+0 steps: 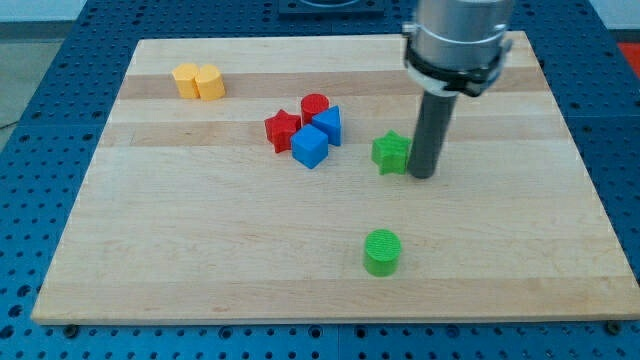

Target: Move your arm towards the green circle

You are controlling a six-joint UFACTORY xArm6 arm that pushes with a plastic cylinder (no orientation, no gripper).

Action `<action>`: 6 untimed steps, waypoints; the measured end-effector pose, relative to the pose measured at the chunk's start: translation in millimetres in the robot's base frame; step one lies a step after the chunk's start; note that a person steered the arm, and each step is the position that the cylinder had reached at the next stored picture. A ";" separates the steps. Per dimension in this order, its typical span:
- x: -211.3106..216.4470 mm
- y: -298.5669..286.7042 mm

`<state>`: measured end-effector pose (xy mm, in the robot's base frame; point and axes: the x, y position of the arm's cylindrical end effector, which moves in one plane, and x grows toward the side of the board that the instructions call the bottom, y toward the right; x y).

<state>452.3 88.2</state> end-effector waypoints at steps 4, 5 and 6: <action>35.3 84.0; 95.9 89.6; 157.2 46.6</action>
